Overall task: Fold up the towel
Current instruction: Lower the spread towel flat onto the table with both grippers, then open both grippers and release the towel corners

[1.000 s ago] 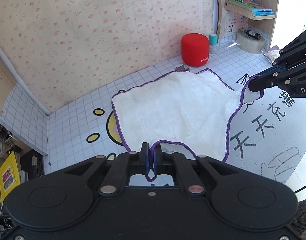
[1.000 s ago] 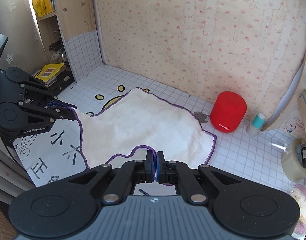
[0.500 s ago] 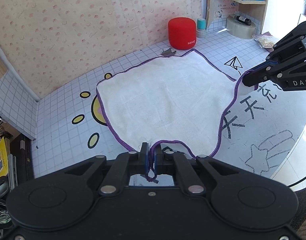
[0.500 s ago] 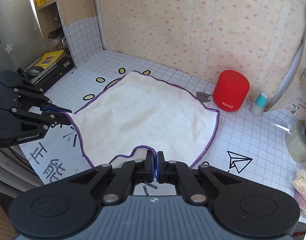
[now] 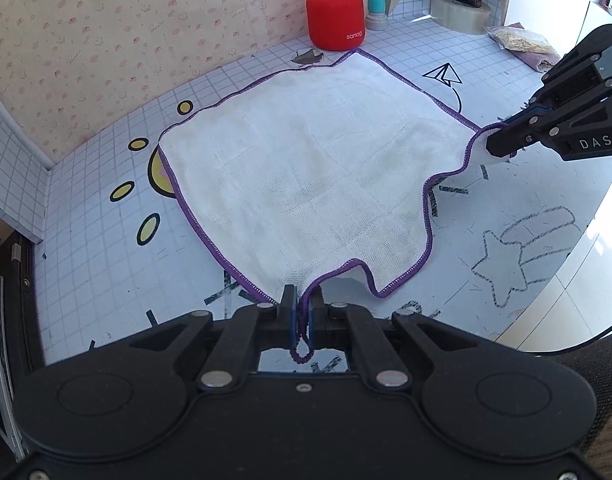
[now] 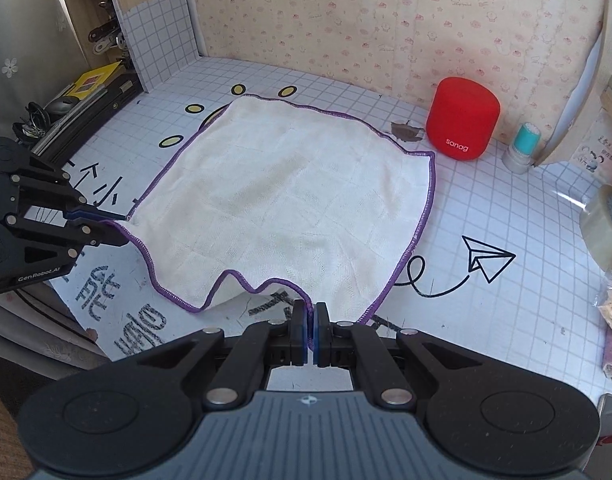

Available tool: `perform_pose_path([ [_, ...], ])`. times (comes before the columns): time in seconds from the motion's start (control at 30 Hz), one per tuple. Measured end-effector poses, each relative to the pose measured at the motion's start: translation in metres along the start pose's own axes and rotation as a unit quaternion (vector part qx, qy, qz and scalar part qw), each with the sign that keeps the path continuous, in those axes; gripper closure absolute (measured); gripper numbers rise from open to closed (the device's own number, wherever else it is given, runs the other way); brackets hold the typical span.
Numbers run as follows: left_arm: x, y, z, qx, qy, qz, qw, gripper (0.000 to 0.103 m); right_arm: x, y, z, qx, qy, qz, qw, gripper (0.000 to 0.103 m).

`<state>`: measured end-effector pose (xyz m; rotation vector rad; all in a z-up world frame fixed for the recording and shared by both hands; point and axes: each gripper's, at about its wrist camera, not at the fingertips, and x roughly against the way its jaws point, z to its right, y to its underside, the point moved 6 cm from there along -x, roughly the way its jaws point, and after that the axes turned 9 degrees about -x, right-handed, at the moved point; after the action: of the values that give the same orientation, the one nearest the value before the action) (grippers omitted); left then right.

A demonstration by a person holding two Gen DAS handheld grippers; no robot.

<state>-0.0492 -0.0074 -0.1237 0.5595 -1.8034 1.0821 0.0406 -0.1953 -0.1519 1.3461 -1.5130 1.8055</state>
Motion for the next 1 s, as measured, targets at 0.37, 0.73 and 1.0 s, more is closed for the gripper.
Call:
perform_pose_path([
  [0.37, -0.006, 0.022, 0.009, -0.008, 0.01, -0.029, 0.9995, 0.091, -0.013, 0.023, 0.003, -0.01, -0.004, -0.036, 0.999, 0.099],
  [0.73, -0.005, 0.03, -0.001, -0.007, -0.017, -0.039, 0.9991, 0.064, -0.006, 0.032, 0.015, -0.002, 0.014, -0.054, 0.998, 0.081],
  [1.0, 0.009, 0.028, 0.002, -0.021, -0.022, -0.026, 0.9992, 0.042, 0.002, 0.028, 0.018, 0.006, 0.013, -0.055, 0.998, 0.081],
])
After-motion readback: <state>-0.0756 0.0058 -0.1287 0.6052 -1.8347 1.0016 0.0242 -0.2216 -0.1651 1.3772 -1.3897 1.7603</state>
